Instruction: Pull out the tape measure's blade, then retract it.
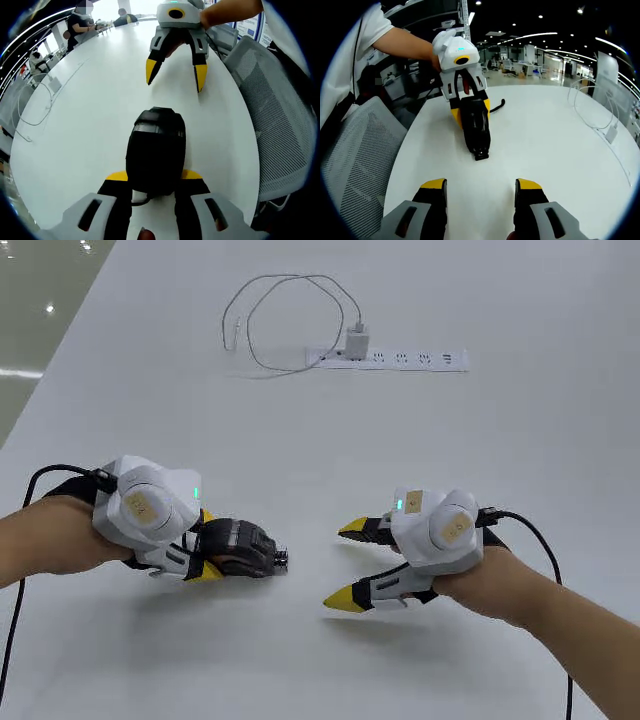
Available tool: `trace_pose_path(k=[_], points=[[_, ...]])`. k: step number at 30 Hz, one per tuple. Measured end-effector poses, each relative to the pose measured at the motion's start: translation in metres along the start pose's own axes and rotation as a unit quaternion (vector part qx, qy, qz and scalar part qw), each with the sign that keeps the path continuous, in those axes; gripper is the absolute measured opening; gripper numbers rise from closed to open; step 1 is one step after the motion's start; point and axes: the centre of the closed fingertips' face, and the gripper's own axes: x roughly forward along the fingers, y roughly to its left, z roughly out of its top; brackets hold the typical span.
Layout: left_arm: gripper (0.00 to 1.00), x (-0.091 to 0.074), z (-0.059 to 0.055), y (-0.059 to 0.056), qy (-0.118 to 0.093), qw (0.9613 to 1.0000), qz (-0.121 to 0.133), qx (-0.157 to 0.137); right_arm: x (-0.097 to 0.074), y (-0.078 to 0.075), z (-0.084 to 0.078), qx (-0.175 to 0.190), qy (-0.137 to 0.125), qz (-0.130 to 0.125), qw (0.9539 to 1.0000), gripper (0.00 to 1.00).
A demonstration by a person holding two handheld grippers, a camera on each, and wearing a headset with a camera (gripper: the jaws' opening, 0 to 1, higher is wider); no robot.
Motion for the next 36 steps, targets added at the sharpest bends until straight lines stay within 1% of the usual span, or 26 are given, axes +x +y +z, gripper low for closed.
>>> trace_pose_path(k=[4, 7, 12, 17, 22, 29, 36], points=[[0.28, 0.000, -0.001, 0.000, 0.007, 1.0000, 0.006, 0.000, 0.007, -0.001, 0.004, -0.004, -0.003, 0.001, 1.0000, 0.50], [0.28, 0.000, -0.001, 0.000, 0.008, 0.9999, 0.007, -0.003, 0.012, -0.001, 0.004, -0.007, -0.003, 0.002, 1.0000, 0.48], [0.27, 0.001, -0.002, 0.001, 0.010, 0.9999, 0.010, -0.007, 0.021, 0.001, 0.010, -0.012, -0.011, 0.006, 0.9999, 0.43], [0.28, 0.002, -0.003, 0.001, 0.014, 0.9998, 0.006, -0.011, 0.027, 0.001, 0.015, -0.015, -0.014, 0.007, 0.9998, 0.42], [0.28, 0.003, -0.004, 0.002, 0.020, 0.9997, 0.005, -0.010, 0.031, -0.001, 0.016, -0.016, -0.016, 0.007, 0.9997, 0.40], [0.28, 0.003, -0.004, 0.001, 0.025, 0.9996, 0.003, -0.011, 0.039, -0.001, 0.019, -0.016, -0.019, 0.011, 0.9996, 0.35], [0.28, 0.003, -0.005, 0.001, 0.027, 0.9996, 0.001, -0.011, 0.044, -0.001, 0.021, -0.024, -0.017, 0.014, 0.9995, 0.30]])
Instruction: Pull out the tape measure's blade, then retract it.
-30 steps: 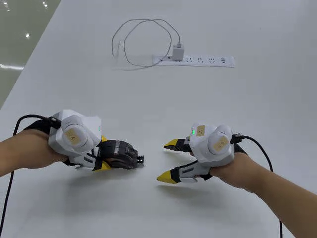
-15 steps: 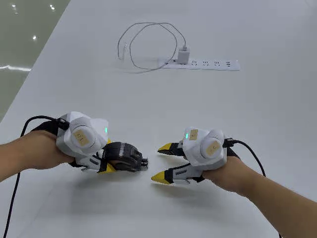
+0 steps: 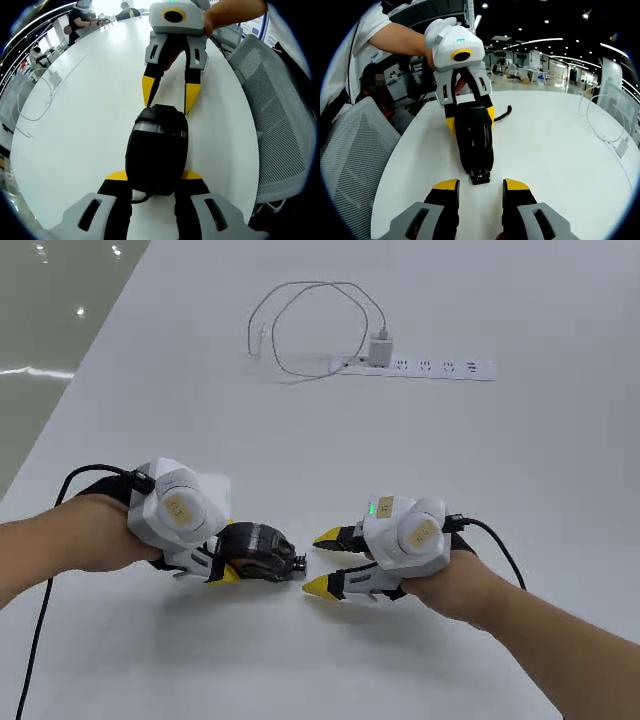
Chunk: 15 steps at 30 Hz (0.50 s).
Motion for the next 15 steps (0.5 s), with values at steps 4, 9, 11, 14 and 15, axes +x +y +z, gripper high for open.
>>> trace_pose_path(k=[4, 9, 11, 14, 15], points=[[0.28, 0.0002, -0.0002, -0.0002, 0.002, 1.0000, -0.001, 0.000, 0.0026, -0.0011, 0.0005, -0.006, -0.001, 0.002, 1.0000, 0.26], [0.28, 0.0003, 0.0001, -0.0005, 0.002, 1.0000, -0.002, 0.000, 0.0057, -0.0015, 0.0017, -0.016, -0.001, 0.003, 0.9999, 0.23], [0.28, 0.0004, 0.0001, -0.0005, 0.001, 1.0000, -0.002, 0.000, 0.0075, -0.0008, 0.0015, -0.019, 0.000, 0.005, 0.9998, 0.22], [0.28, 0.0006, -0.0001, -0.0002, 0.001, 1.0000, -0.002, 0.000, 0.0088, 0.0003, 0.0024, -0.022, -0.001, 0.007, 0.9997, 0.21], [0.28, 0.0006, 0.0000, -0.0002, 0.001, 1.0000, -0.002, 0.000, 0.0092, 0.0005, 0.0026, -0.023, -0.001, 0.007, 0.9997, 0.21]])
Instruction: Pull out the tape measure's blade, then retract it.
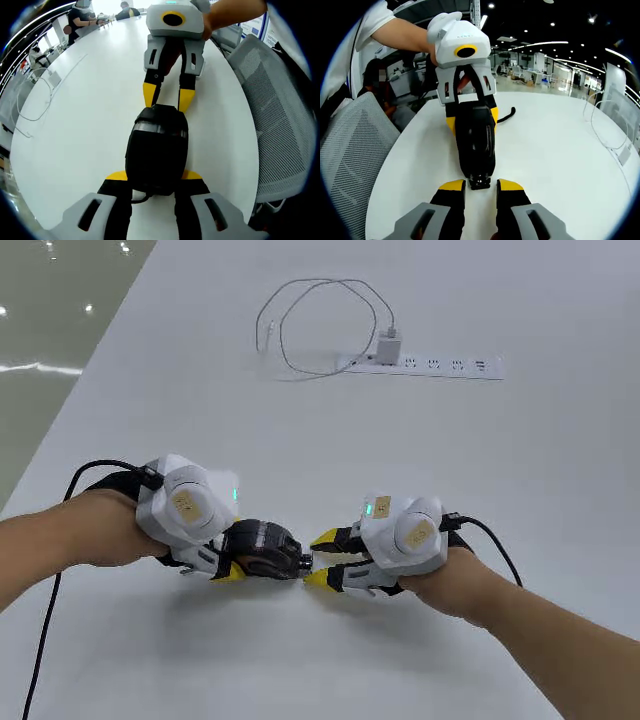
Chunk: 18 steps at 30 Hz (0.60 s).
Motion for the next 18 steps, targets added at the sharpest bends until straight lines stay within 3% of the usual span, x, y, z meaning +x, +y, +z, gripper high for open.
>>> trace_pose_path(k=[18], points=[[0.28, -0.0001, -0.0005, -0.0003, -0.001, 1.0000, -0.001, -0.001, 0.0048, 0.0017, -0.0001, -0.011, 0.000, 0.006, 0.9999, 0.12]])
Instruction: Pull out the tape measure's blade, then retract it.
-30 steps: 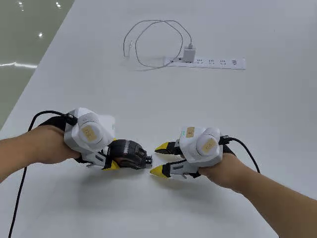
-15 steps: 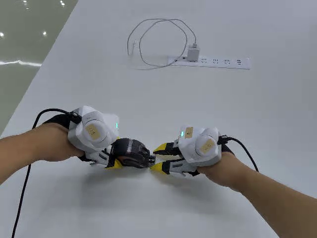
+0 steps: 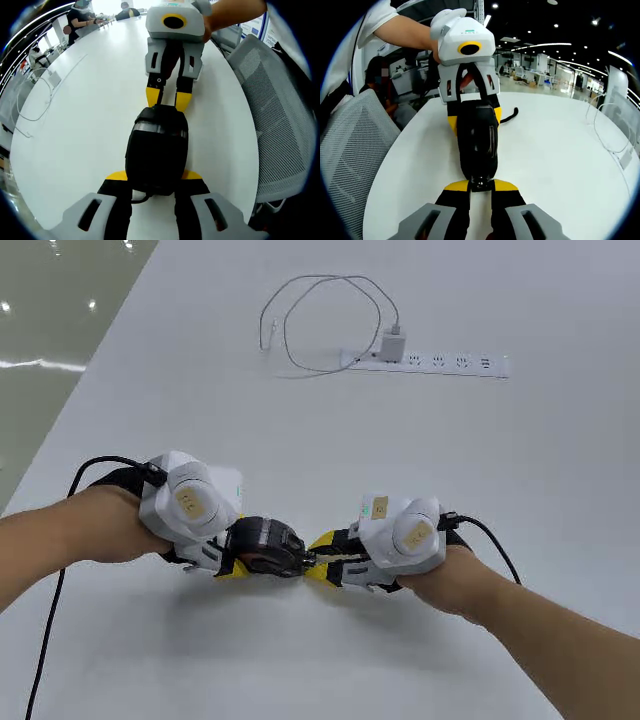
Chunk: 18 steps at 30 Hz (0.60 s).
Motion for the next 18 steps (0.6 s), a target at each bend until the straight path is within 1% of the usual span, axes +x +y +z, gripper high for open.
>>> trace_pose_path(k=[6, 10, 14, 18], points=[[0.28, 0.0001, 0.0000, -0.0001, 0.000, 1.0000, 0.000, 0.000, 0.0010, 0.0000, -0.0004, 0.000, 0.002, 0.000, 1.0000, 0.12], [0.28, 0.0004, 0.0002, -0.0001, 0.001, 1.0000, 0.000, 0.000, 0.0019, -0.0008, -0.0002, -0.010, 0.005, -0.001, 0.9999, 0.11], [0.28, 0.0005, 0.0002, -0.0003, 0.001, 1.0000, 0.000, 0.000, 0.0019, -0.0004, -0.0004, -0.006, 0.005, -0.001, 1.0000, 0.11], [0.28, 0.0002, 0.0003, -0.0002, 0.000, 1.0000, 0.001, 0.001, 0.0018, -0.0006, -0.0006, -0.010, 0.005, -0.004, 0.9999, 0.10]])
